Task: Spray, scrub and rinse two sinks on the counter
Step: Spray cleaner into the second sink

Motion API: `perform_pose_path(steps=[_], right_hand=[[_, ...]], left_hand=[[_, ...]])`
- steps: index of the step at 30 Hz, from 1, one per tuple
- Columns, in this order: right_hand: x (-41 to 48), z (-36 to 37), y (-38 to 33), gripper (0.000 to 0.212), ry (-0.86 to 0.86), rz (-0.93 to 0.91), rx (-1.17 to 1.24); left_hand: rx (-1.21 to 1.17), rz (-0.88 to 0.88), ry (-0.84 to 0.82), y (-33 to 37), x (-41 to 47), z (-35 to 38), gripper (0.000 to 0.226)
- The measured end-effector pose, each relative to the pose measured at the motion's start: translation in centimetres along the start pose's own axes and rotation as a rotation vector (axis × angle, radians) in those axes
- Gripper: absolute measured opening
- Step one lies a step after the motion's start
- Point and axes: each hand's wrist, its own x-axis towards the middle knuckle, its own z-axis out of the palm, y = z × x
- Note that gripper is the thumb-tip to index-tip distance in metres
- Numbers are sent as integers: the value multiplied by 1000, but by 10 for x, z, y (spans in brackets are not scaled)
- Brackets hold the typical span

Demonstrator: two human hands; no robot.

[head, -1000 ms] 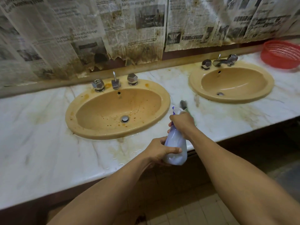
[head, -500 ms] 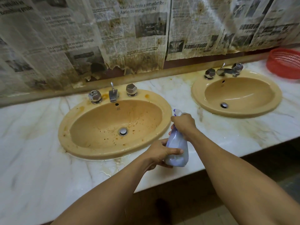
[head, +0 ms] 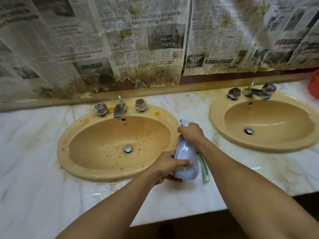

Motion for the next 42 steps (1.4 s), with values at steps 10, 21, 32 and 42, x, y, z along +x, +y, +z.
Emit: perform_pose_path(steps=[10,21,32,42], right_hand=[[14,26,-30,14,-98,-66,26],[20,55,-42,23,-122,-108,39],[26,87,-60,18,-164,-109,-4],[19,125,-77,15,-254,-123,1]], left_hand=[[-44,23,113,13,1,-24,41],[-56,10,146,19,-16,-49,42],[-82,26,189,21,-18,-75,42],[-95,55,273,12,-25,-111,40]])
